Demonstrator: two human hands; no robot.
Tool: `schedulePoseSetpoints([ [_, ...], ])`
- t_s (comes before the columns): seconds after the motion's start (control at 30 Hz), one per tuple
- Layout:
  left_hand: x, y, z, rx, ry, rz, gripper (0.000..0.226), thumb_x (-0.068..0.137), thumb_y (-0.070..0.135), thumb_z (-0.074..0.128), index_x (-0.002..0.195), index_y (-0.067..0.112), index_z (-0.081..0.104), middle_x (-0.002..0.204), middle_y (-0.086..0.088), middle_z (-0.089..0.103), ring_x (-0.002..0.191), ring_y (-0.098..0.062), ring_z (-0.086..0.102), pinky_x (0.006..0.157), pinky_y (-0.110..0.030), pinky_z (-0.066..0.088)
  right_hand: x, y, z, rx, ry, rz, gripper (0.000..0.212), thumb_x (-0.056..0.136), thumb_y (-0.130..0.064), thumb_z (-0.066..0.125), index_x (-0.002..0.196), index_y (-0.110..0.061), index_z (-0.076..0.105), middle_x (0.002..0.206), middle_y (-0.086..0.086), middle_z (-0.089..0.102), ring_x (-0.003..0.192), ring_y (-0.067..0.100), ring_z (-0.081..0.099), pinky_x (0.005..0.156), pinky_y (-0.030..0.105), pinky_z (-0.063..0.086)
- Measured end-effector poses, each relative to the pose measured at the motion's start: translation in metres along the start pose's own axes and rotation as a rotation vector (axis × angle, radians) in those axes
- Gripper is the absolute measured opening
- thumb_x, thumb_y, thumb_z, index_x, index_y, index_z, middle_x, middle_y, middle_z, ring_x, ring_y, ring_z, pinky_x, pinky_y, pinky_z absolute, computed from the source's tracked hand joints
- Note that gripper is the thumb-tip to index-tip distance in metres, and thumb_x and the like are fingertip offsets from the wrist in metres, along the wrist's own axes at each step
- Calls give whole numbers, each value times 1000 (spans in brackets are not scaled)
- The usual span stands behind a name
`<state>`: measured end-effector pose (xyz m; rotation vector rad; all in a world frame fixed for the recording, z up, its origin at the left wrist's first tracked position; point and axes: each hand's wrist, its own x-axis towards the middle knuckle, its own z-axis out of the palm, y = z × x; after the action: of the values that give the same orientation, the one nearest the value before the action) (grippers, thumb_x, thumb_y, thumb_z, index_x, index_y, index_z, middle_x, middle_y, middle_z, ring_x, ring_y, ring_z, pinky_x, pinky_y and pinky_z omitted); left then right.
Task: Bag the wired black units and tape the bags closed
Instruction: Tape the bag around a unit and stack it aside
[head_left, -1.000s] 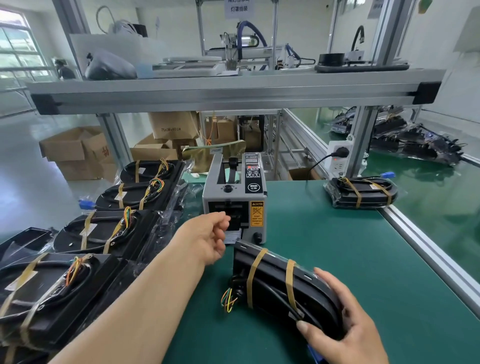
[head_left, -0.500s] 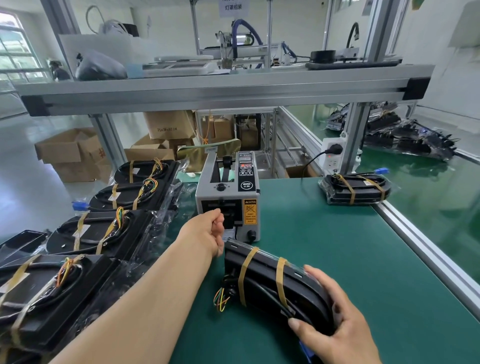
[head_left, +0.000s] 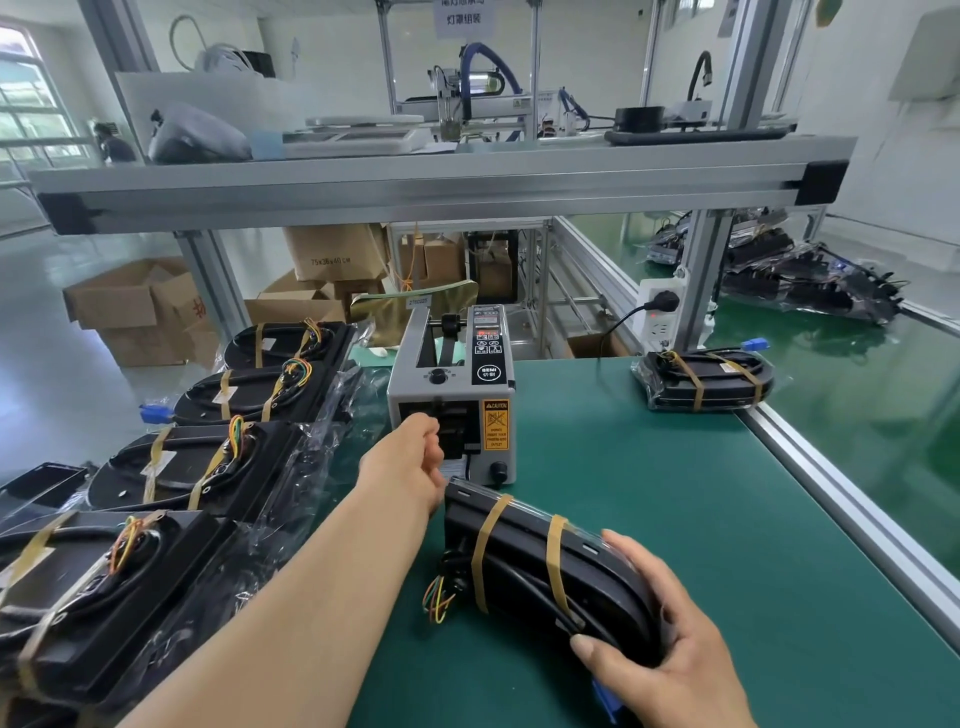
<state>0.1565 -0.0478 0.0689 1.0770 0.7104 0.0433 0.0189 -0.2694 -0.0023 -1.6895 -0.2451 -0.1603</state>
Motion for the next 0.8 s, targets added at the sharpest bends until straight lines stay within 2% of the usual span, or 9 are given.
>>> schedulePoseSetpoints([
  [0.07,-14,2,-8,44,-20,53,25,86,17,64,65,21,51,47,10,46,36,-4,38,40,-17,31,0,-1,0,4,-4,-3,84,58,7,88,113,-53,64,112,-12,69,102,4,67,80,1,44],
  [0.17,-45,6,-26,73,-58,281,22,85,14,69,66,18,58,52,6,51,43,-5,42,50,-21,36,0,-4,1,-10,13,-26,85,57,3,88,112,-56,63,110,-21,67,104,-12,61,79,-5,39],
  [0.2,-59,6,-33,106,-94,359,24,85,15,70,63,18,59,54,4,52,45,-7,43,52,-22,37,0,-3,2,-12,16,-30,87,58,6,88,112,-57,62,110,-22,67,104,-12,60,79,-5,39],
  [0.3,-101,-4,-48,298,-267,519,27,81,21,71,56,20,62,59,0,51,53,-10,43,60,-26,39,-2,-2,7,-31,18,-45,87,61,6,88,115,-56,60,111,-19,64,100,2,64,79,0,43],
  [0.4,-133,-21,-49,461,-399,545,21,78,25,71,59,17,68,57,3,53,52,-6,45,58,-18,41,-7,-1,19,-44,59,-91,81,55,0,90,117,-46,65,107,-19,64,97,4,65,79,3,45],
  [0.47,-142,-29,-48,480,-437,536,15,77,23,72,64,15,72,56,6,60,50,-2,50,53,-11,42,-11,-1,28,-9,111,-119,75,50,-6,86,117,-34,67,105,-17,65,94,3,66,78,4,47],
  [0.5,-143,-33,-47,488,-438,532,12,75,23,73,67,14,73,58,4,64,52,-3,53,53,-11,44,-13,-1,31,-7,134,-131,75,49,-8,86,117,-34,67,105,-17,65,91,3,66,77,5,48],
  [0.63,-142,-42,-47,567,-414,550,8,73,22,77,69,16,75,69,-6,72,61,-7,60,59,-14,49,-18,-2,40,-92,195,-200,80,47,-18,87,117,-48,62,108,-16,63,85,4,62,73,4,46],
  [0.8,-138,-50,-48,662,-380,558,8,75,24,79,68,21,76,72,-1,71,66,-9,61,69,-27,52,-21,-1,43,-158,212,-299,86,49,-24,88,129,-33,57,115,-14,60,106,7,62,83,7,47],
])
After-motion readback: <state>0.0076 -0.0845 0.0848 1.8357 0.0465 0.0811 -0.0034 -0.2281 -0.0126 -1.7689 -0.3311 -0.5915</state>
